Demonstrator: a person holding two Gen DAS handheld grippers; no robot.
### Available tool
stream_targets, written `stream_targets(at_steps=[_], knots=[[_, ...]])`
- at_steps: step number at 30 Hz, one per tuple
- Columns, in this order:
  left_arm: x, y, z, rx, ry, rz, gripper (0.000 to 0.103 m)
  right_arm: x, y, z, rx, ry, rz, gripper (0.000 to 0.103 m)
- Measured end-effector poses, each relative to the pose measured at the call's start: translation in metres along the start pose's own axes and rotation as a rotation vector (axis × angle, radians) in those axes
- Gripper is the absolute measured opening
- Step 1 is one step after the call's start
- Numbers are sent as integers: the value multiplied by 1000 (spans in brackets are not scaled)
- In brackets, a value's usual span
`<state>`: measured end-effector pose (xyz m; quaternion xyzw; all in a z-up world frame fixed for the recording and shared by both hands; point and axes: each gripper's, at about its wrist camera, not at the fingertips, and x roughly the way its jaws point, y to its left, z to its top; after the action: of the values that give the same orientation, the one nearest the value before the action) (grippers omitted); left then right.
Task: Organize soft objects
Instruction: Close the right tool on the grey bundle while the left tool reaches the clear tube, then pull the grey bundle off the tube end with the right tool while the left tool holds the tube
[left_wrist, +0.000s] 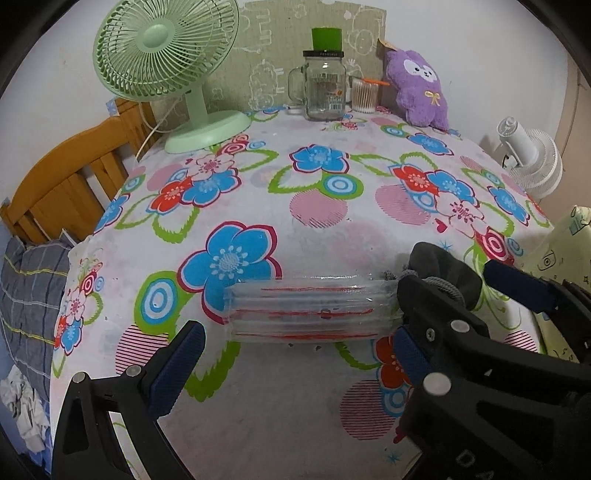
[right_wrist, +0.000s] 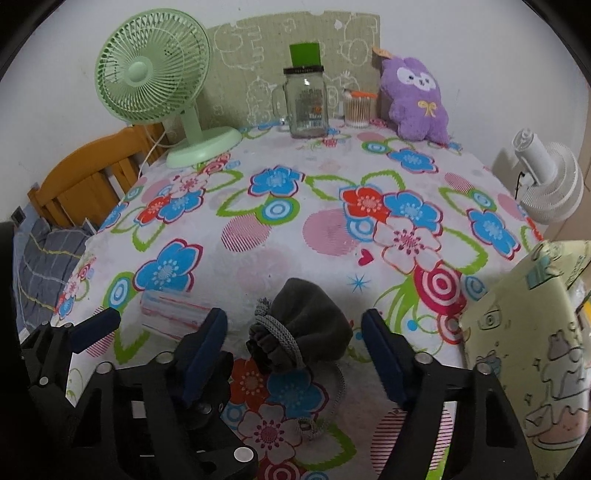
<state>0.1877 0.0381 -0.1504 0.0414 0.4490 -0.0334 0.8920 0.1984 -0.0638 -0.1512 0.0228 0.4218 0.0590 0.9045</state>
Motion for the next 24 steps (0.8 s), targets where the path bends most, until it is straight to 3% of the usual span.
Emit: stream_targets(at_steps=[10,24], knots=[[4,-3,0,11,7,6,103,8,-3,-2,-5,32,10,57],[5,-13,13,9,-13,-44,103,-4,-11,8,21,-18,-6,54]])
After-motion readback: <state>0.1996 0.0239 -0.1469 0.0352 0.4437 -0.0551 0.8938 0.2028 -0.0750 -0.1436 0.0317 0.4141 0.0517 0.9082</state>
